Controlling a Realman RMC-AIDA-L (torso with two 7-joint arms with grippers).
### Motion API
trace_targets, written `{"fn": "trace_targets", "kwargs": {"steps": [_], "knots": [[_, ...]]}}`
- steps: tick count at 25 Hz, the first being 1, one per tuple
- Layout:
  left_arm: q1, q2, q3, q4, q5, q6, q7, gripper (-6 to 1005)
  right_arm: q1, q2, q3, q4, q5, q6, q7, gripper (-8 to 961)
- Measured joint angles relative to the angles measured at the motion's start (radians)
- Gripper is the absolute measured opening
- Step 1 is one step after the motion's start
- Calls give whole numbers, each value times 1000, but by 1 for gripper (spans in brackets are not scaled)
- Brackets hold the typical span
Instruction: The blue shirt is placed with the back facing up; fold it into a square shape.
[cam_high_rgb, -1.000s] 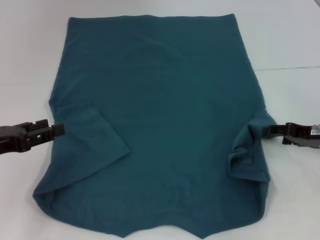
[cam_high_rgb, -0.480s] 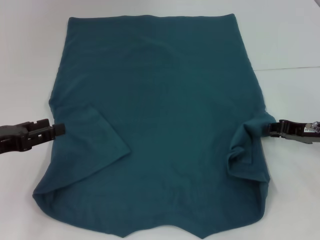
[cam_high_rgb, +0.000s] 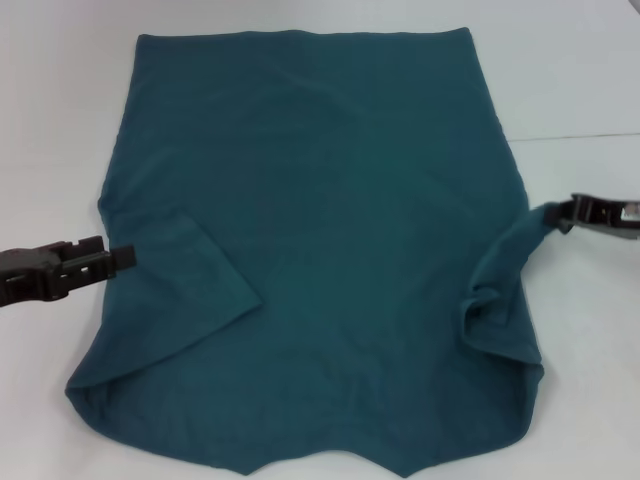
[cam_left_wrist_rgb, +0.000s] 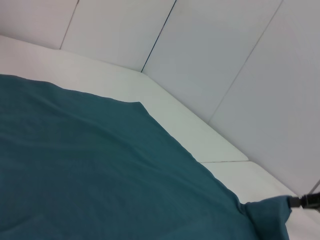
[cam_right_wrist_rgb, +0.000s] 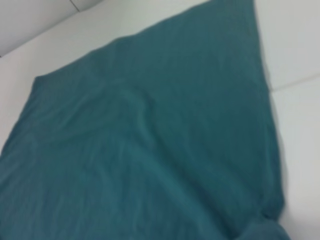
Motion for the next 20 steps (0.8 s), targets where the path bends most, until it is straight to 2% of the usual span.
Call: {"fn": "trace_targets", "kwargs": {"steps": [2, 13, 20], "knots": [[0, 0, 1, 0, 0, 0, 0, 647, 14, 0, -4, -8, 0, 0, 0, 20], [4, 0, 3, 0, 0, -1, 0, 647, 88, -1, -109, 4, -8, -2, 4, 21], [7, -1, 3, -11, 0, 1, 4, 648, 113, -9, -132, 37, -9, 0, 26, 66]]}}
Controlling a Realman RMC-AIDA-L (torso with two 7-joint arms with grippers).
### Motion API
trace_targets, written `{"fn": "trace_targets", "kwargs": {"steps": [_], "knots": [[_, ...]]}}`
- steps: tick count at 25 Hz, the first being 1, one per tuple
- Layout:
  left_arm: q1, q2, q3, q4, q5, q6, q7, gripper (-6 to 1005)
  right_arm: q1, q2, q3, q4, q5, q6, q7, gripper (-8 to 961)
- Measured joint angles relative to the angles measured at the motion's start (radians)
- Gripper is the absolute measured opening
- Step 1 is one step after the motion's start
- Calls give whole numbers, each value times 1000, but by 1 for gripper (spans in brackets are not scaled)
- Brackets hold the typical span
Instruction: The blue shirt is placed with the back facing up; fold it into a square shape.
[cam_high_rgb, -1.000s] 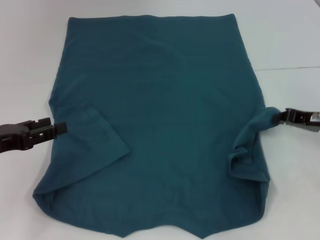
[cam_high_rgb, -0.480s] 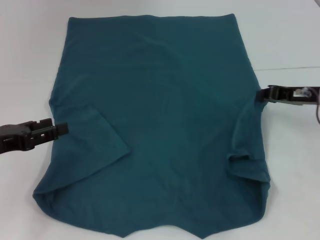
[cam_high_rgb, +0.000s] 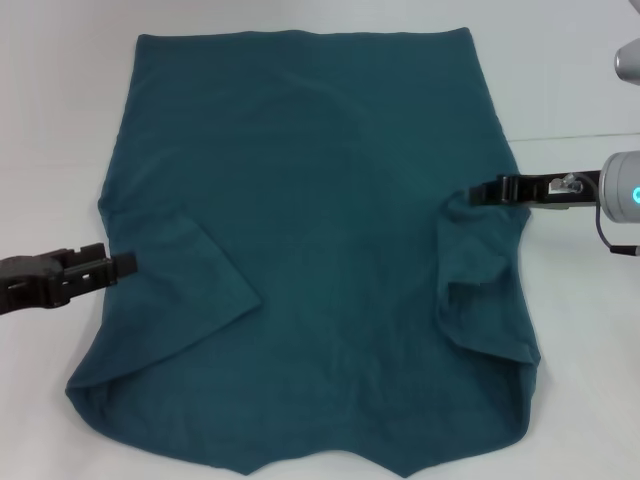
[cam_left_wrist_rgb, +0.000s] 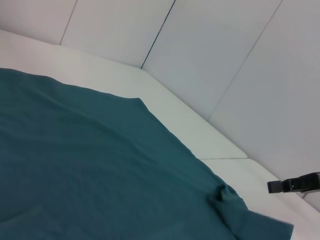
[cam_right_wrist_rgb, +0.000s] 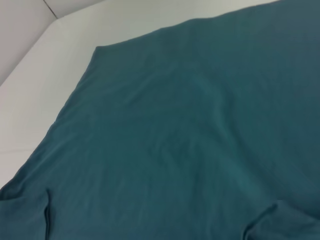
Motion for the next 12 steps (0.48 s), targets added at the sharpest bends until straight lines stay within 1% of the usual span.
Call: {"fn": "trace_targets", "kwargs": {"steps": [5, 7, 9, 12], "knots": [[2, -2, 0, -1, 0, 5, 2, 649, 5, -4, -1, 15, 0, -1, 3, 144], [3, -2, 0, -1, 0, 6, 2, 649, 4, -9, -3, 13, -1, -10, 4, 175], [3, -3, 0, -1, 0, 7, 3, 647, 2, -22, -3, 10, -3, -38, 5, 206], [7, -3, 0, -1, 0, 8, 3, 647, 0, -47, -3, -4, -6, -99, 15, 325]]}}
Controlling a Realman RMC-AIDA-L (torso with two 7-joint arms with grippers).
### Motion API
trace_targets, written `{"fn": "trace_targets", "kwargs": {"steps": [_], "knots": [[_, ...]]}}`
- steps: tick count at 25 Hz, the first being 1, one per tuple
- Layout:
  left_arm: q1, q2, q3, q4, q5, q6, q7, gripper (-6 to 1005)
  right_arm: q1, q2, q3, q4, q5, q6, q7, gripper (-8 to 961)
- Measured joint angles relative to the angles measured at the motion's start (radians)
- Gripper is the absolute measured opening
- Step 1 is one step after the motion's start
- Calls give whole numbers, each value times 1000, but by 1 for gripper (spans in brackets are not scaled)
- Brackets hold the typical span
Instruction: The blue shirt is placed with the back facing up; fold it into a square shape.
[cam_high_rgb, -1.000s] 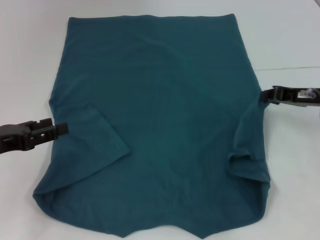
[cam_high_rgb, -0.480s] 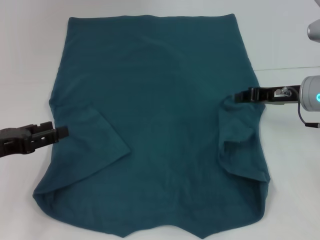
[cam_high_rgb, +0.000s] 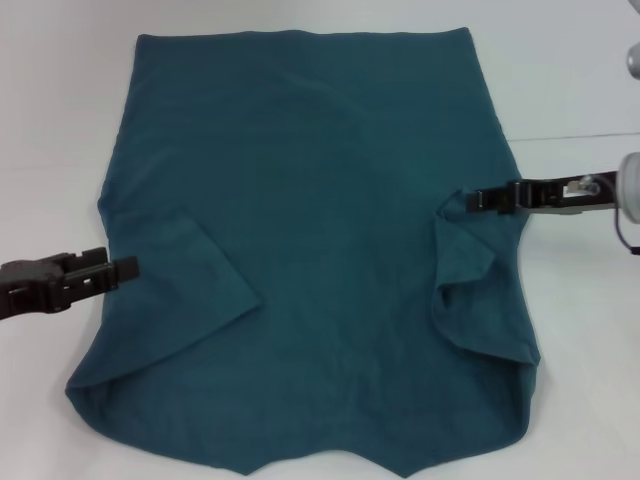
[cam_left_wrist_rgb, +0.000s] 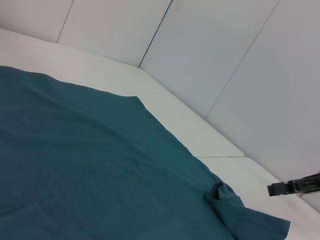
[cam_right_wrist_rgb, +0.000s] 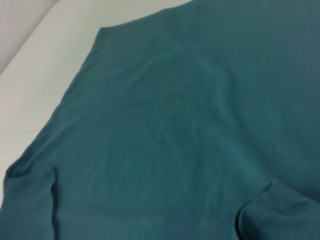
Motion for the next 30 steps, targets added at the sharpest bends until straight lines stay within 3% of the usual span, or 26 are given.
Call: {"fn": "trace_targets", "kwargs": {"steps": [3, 5, 7, 13, 16, 20, 27, 30], "knots": [[3, 0, 0, 1, 0, 0, 0, 647, -4, -27, -1, -42, -24, -84, 34, 445], [4, 0, -1, 1, 0, 0, 0, 647, -5, -38, -1, -79, -53, -129, 65, 580], [5, 0, -2, 2, 0, 0, 0, 648, 2, -43, -1, -119, -101, -180, 98, 577], [3, 0, 0, 2, -1, 0, 1, 648, 47, -27, -33, -137, -207, -239, 127, 569], [3, -1, 0, 2, -2, 0, 1, 648, 60, -6, -59, -132, -248, -212, 127, 565], [5, -1, 0, 2, -2, 1, 0, 648, 63, 9, -76, -149, -301, -186, 123, 499], [7, -1, -3, -1, -1, 2, 0, 649, 67, -2, -92, -174, -380, -181, 129, 384], [7, -2, -1, -1, -1, 0, -1, 649, 80, 14, -123, -155, -415, -170, 125, 198]]}}
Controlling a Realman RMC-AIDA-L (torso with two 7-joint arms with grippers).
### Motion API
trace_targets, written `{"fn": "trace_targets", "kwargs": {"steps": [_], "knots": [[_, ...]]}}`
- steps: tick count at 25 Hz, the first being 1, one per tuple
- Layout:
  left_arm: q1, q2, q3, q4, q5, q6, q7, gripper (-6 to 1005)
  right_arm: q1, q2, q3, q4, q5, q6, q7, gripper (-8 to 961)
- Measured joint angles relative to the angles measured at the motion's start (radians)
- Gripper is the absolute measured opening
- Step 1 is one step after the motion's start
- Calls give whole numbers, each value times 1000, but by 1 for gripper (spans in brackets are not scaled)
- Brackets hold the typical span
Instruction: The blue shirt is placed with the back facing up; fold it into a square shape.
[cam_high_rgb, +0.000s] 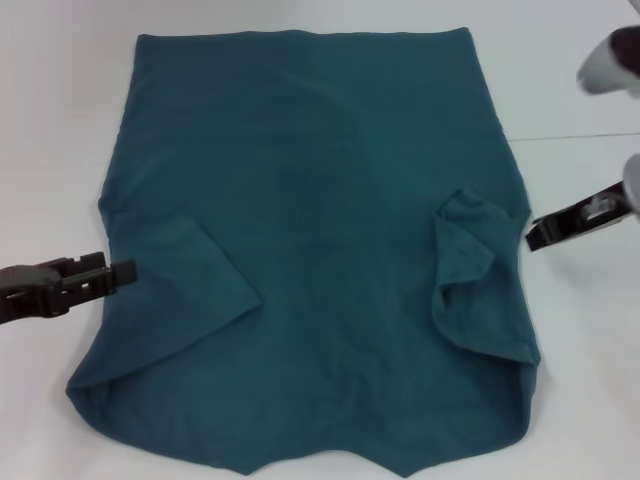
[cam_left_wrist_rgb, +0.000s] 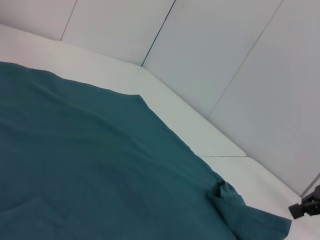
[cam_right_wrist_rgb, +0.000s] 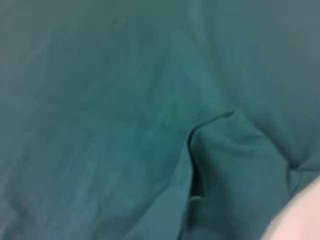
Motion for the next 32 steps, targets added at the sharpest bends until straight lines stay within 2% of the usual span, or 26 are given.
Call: {"fn": "trace_targets", "kwargs": {"steps": [1, 8, 13, 16, 19, 23, 27, 32], "knots": [[-1, 0, 0, 0, 0, -1, -1, 649, 8, 9, -26, 21, -3, 17, -2, 136], [0, 1, -3, 2, 1, -3, -2, 647, 47, 30, -101, 122, -7, 98, 4, -4], [0, 2, -6, 2, 1, -1, -1, 646, 76, 44, -127, 173, -6, 185, -4, 0], [1, 2, -7, 2, 1, 0, 0, 647, 82, 50, -176, 184, 30, 246, -6, -1], [1, 1, -7, 1, 1, 0, 0, 647, 97, 49, -230, 223, 90, 300, -6, -1], [4, 1, -6, 1, 1, -2, 0, 650, 132, 49, -249, 284, 114, 339, -17, 0], [10, 3, -6, 2, 1, -7, 1, 652, 148, 50, -245, 299, 121, 337, -21, 0], [25, 15, -9, 40, 3, 12, -57, 656, 97, 35, -211, 166, 160, 229, -21, 10]]}}
